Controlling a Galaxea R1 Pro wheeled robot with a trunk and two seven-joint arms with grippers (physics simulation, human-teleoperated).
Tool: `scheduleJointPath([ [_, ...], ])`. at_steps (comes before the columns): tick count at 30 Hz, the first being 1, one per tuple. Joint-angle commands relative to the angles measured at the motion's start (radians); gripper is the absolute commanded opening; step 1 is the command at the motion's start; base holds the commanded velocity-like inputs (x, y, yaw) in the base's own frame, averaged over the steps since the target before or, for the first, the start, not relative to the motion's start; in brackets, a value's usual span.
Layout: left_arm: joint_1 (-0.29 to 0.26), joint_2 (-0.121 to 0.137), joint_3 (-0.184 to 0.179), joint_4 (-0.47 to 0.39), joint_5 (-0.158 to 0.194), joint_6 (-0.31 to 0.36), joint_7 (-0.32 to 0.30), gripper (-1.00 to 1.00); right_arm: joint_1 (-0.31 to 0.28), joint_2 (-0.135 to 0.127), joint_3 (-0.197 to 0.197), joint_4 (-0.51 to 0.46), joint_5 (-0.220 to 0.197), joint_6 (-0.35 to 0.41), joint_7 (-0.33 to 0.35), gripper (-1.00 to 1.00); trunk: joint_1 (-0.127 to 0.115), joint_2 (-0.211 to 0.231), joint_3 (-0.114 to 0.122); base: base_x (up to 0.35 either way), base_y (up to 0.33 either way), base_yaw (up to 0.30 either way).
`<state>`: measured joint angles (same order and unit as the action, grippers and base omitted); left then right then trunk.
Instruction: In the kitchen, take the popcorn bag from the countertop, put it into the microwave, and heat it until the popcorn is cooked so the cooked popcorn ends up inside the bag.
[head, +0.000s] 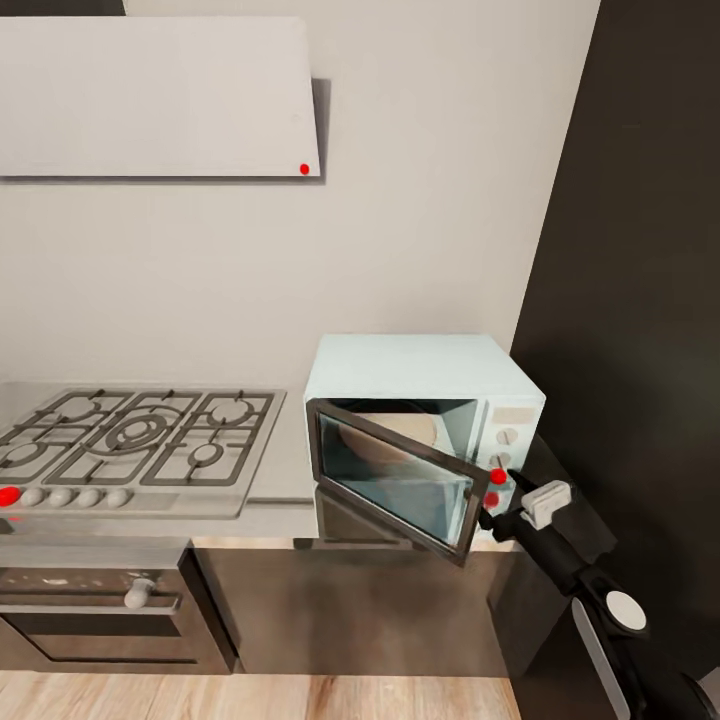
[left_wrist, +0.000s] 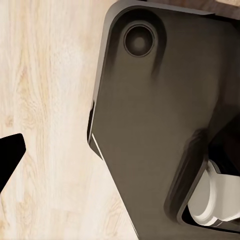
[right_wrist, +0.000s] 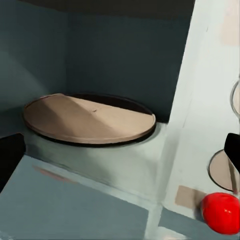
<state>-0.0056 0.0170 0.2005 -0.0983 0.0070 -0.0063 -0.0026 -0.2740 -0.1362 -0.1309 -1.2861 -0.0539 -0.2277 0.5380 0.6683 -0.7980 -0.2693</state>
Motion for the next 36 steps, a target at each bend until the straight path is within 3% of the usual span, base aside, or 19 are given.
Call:
scheduleJointPath([
  [1,-0.001,0.000,0.003,0.000,0.001,-0.001,0.000,1.00,-0.001,0.000,-0.001,0.001,0.028,-0.001,0.021,1.00,0.000,-0.001,-0.001,0.000,0.000,0.000],
  [4,-0.001,0.000,0.003,0.000,0.001,-0.001,0.000,1.00,-0.001,0.000,-0.001,0.001,0.107,-0.001,0.053,1.00,0.000,-0.001,-0.001,0.000,0.000,0.000],
  [6,-0.001,0.000,0.003,0.000,0.001,-0.001,0.000,1.00,-0.001,0.000,-0.001,0.001,0.135,-0.001,0.072,1.00,0.000,-0.001,-0.001,0.000,0.000,0.000],
  [18,-0.001,0.000,0.003,0.000,0.001,0.000,0.000,1.00,-0.001,0.000,-0.006,0.001,0.148,0.011,0.125,1.00,0.000,-0.001,-0.001,0.000,0.000,0.001],
  [21,-0.001,0.000,0.003,0.000,0.001,-0.001,0.000,1.00,-0.001,0.000,-0.068,0.000,0.145,0.011,0.133,1.00,0.000,-0.001,-0.001,0.000,0.000,0.144],
  [24,-0.001,0.000,0.003,0.000,0.001,-0.001,0.000,1.00,-0.001,0.000,-0.116,-0.001,0.115,0.011,0.154,1.00,0.000,-0.001,-0.001,0.000,0.000,0.211],
  [26,-0.001,0.000,0.003,0.000,0.001,0.000,0.000,1.00,-0.001,0.000,-0.153,-0.001,0.047,0.011,0.164,1.00,0.000,-0.001,-0.001,-0.050,0.000,0.228],
  [29,-0.001,0.000,0.003,0.000,0.001,0.000,0.000,1.00,-0.001,0.000,-0.177,-0.001,-0.030,0.010,0.174,1.00,0.000,-0.001,-0.001,-0.160,0.000,0.232],
  [36,-0.001,0.000,0.002,0.000,0.001,-0.001,0.001,1.00,-0.001,0.000,-0.182,-0.001,-0.047,0.012,0.177,1.00,0.000,-0.001,-0.001,-0.053,0.000,0.235],
])
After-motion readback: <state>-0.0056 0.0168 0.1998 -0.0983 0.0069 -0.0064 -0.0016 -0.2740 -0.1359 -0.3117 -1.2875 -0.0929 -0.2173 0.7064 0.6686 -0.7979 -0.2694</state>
